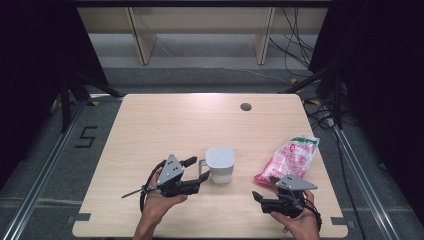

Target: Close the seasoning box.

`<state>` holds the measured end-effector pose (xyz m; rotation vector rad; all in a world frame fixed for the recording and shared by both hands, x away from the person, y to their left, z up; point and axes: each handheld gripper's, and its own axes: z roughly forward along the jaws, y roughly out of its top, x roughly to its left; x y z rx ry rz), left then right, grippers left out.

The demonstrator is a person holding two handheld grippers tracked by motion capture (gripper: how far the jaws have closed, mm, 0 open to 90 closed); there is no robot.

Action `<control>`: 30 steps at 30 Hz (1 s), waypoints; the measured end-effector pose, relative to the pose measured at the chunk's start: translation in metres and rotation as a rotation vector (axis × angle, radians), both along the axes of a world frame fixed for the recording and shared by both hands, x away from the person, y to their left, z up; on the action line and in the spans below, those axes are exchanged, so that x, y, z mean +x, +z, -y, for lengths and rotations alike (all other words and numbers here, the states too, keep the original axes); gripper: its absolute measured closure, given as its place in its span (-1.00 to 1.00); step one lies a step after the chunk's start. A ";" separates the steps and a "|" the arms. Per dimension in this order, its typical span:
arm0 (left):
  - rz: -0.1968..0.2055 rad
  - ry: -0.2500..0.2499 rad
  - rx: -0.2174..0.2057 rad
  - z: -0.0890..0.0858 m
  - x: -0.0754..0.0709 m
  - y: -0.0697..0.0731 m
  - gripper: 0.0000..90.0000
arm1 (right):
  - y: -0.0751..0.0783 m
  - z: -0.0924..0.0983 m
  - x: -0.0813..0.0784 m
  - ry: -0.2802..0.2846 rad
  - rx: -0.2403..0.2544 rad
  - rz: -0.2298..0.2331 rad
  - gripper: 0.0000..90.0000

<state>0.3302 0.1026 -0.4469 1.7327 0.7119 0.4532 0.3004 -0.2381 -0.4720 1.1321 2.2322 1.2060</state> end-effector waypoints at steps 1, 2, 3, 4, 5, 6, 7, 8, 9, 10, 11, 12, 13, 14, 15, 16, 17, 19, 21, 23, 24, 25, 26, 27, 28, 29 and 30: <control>0.004 -0.005 0.009 -0.002 -0.001 -0.001 -0.24 | 0.000 0.000 0.000 0.000 0.001 -0.001 -0.55; 0.000 0.001 0.008 -0.003 -0.002 -0.001 -0.26 | -0.001 0.001 0.001 0.025 0.008 -0.004 -0.55; -0.012 0.010 0.005 -0.003 -0.003 -0.003 -0.27 | -0.001 0.001 0.001 0.031 0.012 -0.012 -0.55; -0.014 0.010 0.007 -0.004 -0.003 -0.003 -0.29 | -0.001 0.000 0.001 0.038 0.004 -0.006 -0.55; -0.008 0.010 0.017 -0.005 -0.003 -0.004 -0.30 | -0.001 0.000 0.002 0.037 -0.001 -0.004 -0.55; -0.009 0.007 0.012 -0.005 -0.003 -0.006 -0.31 | -0.002 -0.001 0.001 0.028 0.002 -0.006 -0.55; -0.007 0.007 0.017 -0.005 -0.004 -0.007 -0.32 | -0.001 -0.001 0.000 0.021 -0.001 -0.005 -0.55; -0.015 0.011 0.010 -0.005 -0.006 -0.008 -0.33 | -0.002 -0.002 0.000 0.023 -0.001 0.008 -0.55; -0.013 0.012 0.010 -0.006 -0.007 -0.009 -0.33 | -0.002 -0.002 0.000 0.027 -0.013 0.015 -0.55; -0.006 0.011 0.017 -0.007 -0.007 -0.009 -0.33 | -0.002 -0.002 -0.001 0.027 -0.008 -0.003 -0.55; -0.010 0.014 0.013 -0.006 -0.008 -0.010 -0.33 | -0.002 -0.002 -0.001 0.029 -0.008 -0.004 -0.55; -0.008 0.011 0.016 -0.007 -0.009 -0.011 -0.34 | -0.002 -0.003 -0.001 0.033 -0.004 -0.006 -0.55; -0.012 0.011 0.014 -0.007 -0.010 -0.012 -0.34 | -0.002 -0.003 -0.002 0.032 -0.002 -0.006 -0.55; -0.017 0.018 0.018 -0.007 -0.012 -0.012 -0.36 | -0.002 -0.003 -0.002 0.029 -0.007 -0.004 -0.55; -0.019 0.018 0.019 -0.007 -0.014 -0.013 -0.36 | -0.002 -0.003 -0.002 0.031 -0.002 -0.005 -0.55; -0.021 0.020 0.022 -0.007 -0.015 -0.013 -0.37 | -0.002 -0.004 -0.002 0.030 -0.007 0.002 -0.55; -0.023 0.026 0.023 -0.007 -0.016 -0.014 -0.38 | -0.003 -0.004 -0.002 0.029 0.002 -0.007 -0.56; -0.015 0.014 0.025 -0.007 -0.018 -0.017 -0.39 | -0.002 -0.006 -0.003 0.029 -0.001 -0.011 -0.55; -0.034 0.022 0.033 -0.007 -0.019 -0.019 -0.40 | -0.003 -0.006 -0.002 0.046 -0.005 -0.006 -0.56; -0.031 0.014 0.026 -0.007 -0.020 -0.022 -0.41 | -0.002 -0.008 -0.005 0.025 0.008 -0.036 -0.56; -0.042 0.021 0.037 -0.009 -0.021 -0.023 -0.41 | -0.003 -0.008 -0.004 0.032 0.005 -0.027 -0.56; -0.047 0.027 0.024 -0.009 -0.022 -0.025 -0.41 | -0.003 -0.007 -0.003 0.042 -0.003 -0.011 -0.56; -0.049 0.027 0.031 -0.009 -0.023 -0.026 -0.41 | -0.003 -0.006 -0.002 0.045 -0.002 -0.008 -0.56; -0.046 0.023 0.022 -0.010 -0.022 -0.028 -0.41 | -0.003 -0.006 -0.002 0.047 -0.004 -0.003 -0.56; -0.052 0.026 0.027 -0.010 -0.024 -0.029 -0.41 | -0.002 -0.006 -0.002 0.038 -0.002 0.002 -0.56; -0.056 0.031 0.030 -0.010 -0.024 -0.030 -0.41 | -0.002 -0.005 -0.002 0.042 -0.006 0.003 -0.56; -0.059 0.034 0.024 -0.010 -0.025 -0.031 -0.41 | -0.002 -0.006 -0.002 0.037 0.003 0.004 -0.56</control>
